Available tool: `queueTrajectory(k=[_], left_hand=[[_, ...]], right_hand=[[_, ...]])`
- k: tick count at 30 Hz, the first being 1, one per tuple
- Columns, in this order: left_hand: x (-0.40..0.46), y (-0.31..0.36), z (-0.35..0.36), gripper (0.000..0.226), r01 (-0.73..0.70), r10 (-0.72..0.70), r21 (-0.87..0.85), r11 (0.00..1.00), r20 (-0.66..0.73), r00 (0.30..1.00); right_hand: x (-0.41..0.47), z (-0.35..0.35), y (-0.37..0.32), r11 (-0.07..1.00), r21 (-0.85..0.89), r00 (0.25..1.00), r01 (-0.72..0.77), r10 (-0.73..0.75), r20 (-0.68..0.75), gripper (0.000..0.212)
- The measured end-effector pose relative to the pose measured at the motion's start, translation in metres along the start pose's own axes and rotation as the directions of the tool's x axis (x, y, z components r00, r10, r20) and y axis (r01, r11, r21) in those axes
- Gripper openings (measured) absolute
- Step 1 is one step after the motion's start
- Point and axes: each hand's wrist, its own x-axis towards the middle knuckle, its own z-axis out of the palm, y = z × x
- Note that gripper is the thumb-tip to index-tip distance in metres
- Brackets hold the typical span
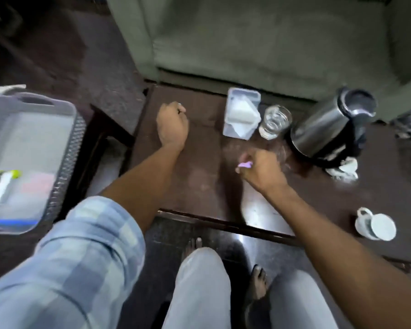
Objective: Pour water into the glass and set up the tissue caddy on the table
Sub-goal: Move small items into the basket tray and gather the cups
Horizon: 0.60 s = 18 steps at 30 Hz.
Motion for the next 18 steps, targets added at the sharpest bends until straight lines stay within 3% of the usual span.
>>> queueTrajectory(k=[5,10,14,18], left_hand=[[0.036,-0.044,-0.137,0.029,0.135,-0.149,-0.079,0.988,-0.207,0.967],[0.058,-0.151,-0.244,0.030,0.352,-0.346,-0.061,0.934,-0.400,0.849],[0.054,-0.236,-0.271,0.030,0.479,-0.458,-0.006,0.878,-0.302,0.836],[0.047,-0.271,-0.270,0.031,0.533,-0.527,-0.026,0.846,-0.195,0.827]], right_hand=[[0.023,0.048,-0.190,0.952,0.114,0.953,0.284,-0.294,0.078,0.016],[0.013,0.134,-0.337,0.800,0.119,0.793,0.588,-0.599,0.112,0.022],[0.013,0.207,-0.390,0.678,-0.116,0.685,0.726,-0.696,0.214,0.020],[0.023,0.241,-0.389,0.619,-0.269,0.675,0.737,-0.675,0.297,0.020]])
